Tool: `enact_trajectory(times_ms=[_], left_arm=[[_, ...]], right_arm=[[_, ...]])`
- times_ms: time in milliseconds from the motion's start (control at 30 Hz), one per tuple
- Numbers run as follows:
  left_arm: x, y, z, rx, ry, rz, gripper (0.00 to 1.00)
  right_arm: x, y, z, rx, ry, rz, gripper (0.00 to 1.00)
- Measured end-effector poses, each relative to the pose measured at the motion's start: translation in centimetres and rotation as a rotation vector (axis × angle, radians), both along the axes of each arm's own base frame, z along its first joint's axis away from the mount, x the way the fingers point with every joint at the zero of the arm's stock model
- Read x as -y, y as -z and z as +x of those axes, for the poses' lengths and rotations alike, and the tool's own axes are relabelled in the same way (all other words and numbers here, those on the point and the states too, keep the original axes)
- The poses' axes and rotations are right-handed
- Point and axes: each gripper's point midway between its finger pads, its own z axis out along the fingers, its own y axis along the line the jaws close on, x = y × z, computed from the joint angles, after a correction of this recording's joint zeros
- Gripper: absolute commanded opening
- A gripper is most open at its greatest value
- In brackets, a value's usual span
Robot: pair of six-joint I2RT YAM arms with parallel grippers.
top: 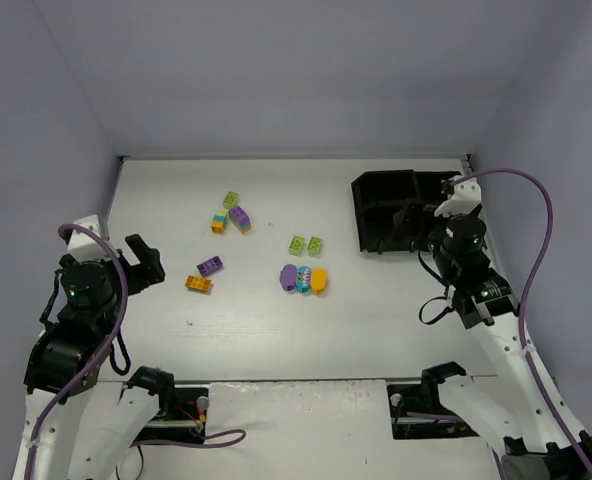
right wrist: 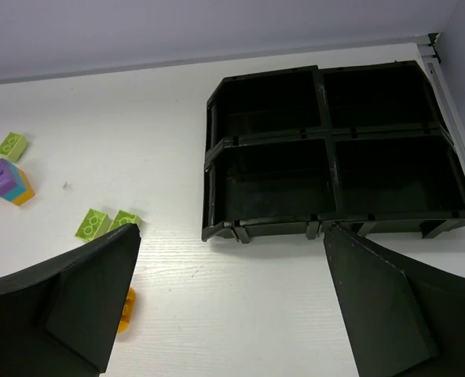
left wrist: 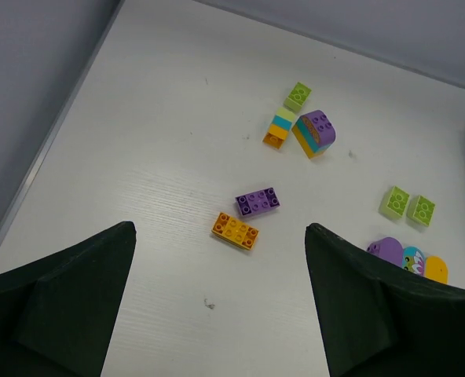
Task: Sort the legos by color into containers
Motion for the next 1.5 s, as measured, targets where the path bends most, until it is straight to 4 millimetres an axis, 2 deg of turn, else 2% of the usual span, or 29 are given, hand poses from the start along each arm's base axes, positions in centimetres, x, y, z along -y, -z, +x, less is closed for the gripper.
enact_trajectory(times_ms=[267, 467, 567, 667, 833, 933, 1233, 1500], left_arm=[[0.4, 0.6, -0.2, -0.025, 0.017, -0.006, 0.82], [1.1, 1.2, 0.2, -0.053, 0.045, -0.018, 0.82], [1.6, 1.9, 0.4, -0.073, 0.061, -0.032, 0.82], [2.1, 2.2, 0.5, -0.085, 0.079, -0.044, 0.82], [2.2, 2.5, 0.3, -0.097, 0.090, -0.046, 0.82], [2.2, 2.7, 0.2, -0.107, 0.090, -0.044, 0.82], [2.0, 3.6, -0.2, -0.153, 0.088, -0.024, 0.82], [1.9, 4.5, -0.2, -0.198, 0.095, 0.004, 0.82]], right_arm=[[-0.2, -0.7, 0.3, 0.001, 0.007, 0.028, 1.00], [-2.0, -0.3, 2.6, -0.074, -0.018, 0.087, 1.00], [-3.5, 1.6, 4.0, -0.154, -0.039, 0.109, 1.00], [-6.1, 4.5, 4.6, -0.251, -0.069, 0.094, 0.77], [-10.9, 7.3, 6.0, -0.343, -0.118, 0.061, 0.70], [-12.7, 9.2, 7.4, -0.389, -0.102, 0.048, 0.65], [-16.1, 16.6, 9.6, -0.548, -0.002, 0.049, 0.70], [-17.8, 21.9, 9.7, -0.654, 0.060, 0.064, 0.69]])
